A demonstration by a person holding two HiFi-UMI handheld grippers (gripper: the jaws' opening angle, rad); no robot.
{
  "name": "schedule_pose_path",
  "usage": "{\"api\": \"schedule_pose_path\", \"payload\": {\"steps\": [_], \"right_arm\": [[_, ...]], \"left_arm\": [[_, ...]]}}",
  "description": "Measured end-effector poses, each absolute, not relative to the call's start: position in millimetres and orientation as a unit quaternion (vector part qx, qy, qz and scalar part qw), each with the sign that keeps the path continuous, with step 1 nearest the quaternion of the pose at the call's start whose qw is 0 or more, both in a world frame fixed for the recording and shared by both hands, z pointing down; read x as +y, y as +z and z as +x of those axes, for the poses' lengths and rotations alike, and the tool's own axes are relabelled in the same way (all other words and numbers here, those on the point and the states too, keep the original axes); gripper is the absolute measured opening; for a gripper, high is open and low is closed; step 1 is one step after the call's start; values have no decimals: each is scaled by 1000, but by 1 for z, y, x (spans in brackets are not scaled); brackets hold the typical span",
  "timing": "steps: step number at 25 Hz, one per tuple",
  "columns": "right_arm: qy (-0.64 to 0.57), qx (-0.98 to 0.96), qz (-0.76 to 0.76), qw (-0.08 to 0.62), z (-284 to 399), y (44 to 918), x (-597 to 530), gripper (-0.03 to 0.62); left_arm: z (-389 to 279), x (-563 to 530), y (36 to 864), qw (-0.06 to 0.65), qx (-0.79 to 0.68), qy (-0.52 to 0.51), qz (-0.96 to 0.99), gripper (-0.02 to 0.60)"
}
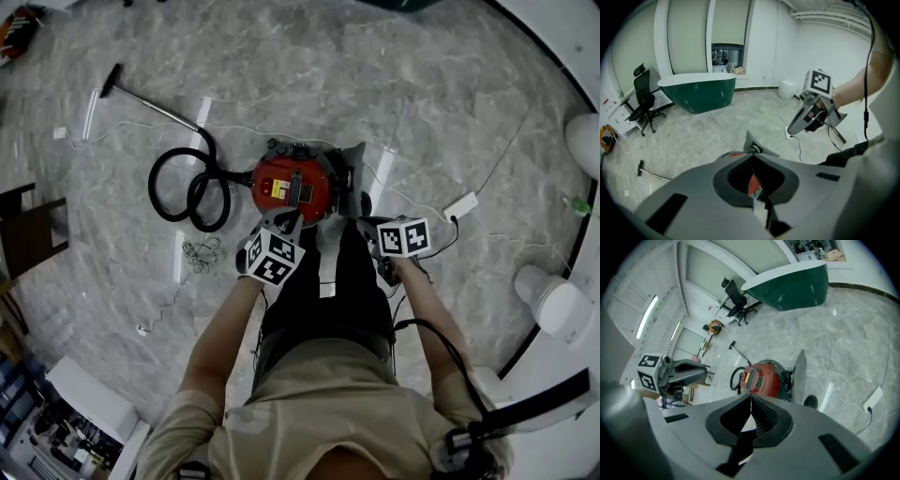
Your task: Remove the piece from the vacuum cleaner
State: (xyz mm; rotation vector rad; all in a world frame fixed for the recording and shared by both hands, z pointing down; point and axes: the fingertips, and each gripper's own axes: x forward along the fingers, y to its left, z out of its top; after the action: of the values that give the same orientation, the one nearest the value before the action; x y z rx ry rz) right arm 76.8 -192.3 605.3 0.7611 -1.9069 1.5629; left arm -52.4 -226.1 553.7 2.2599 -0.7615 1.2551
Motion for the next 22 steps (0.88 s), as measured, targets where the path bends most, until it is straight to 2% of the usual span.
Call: {"api": "schedule_pose_path", "payload": {"steps": [4, 8, 10, 12, 17, 22], "right_arm": [[584, -696, 295, 298, 84, 665, -207, 2], [570, -691, 331, 298, 93, 709, -235, 8], [569, -682, 346, 303, 98, 734, -243, 166], [571, -672, 350, 315, 101, 758, -246, 249], [562, -667, 342, 350, 95, 799, -248, 250], [568, -658, 342, 356, 89, 831, -247, 250]], "left_arm": [[-35, -203, 588, 274, -264, 442, 812, 3], [-25, -188, 620, 296, -251, 444, 807, 3], [-25, -184, 636, 304, -253, 444, 804, 3], [-28, -186, 653, 302, -257, 447, 802, 3], [-42, -211, 684, 288, -277, 451, 798, 3], [-51, -225, 703, 283, -294, 458, 790, 3]]}}
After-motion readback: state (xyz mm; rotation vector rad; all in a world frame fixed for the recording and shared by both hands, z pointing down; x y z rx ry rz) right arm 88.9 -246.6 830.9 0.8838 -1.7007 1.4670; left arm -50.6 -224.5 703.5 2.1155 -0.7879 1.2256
